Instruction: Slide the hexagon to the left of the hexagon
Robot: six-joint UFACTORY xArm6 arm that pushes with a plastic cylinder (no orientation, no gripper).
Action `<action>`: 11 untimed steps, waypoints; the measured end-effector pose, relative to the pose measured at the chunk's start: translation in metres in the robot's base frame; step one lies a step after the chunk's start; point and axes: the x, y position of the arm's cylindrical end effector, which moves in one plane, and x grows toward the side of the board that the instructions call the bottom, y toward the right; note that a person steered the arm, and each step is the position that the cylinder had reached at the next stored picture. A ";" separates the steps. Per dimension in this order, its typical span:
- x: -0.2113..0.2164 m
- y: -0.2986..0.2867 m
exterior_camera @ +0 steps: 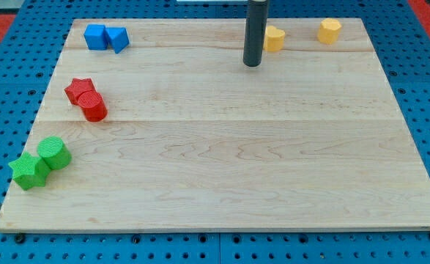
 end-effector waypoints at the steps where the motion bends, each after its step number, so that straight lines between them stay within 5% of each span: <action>1: 0.000 -0.001; 3: -0.032 -0.016; 5: -0.063 0.045; 11: -0.025 0.010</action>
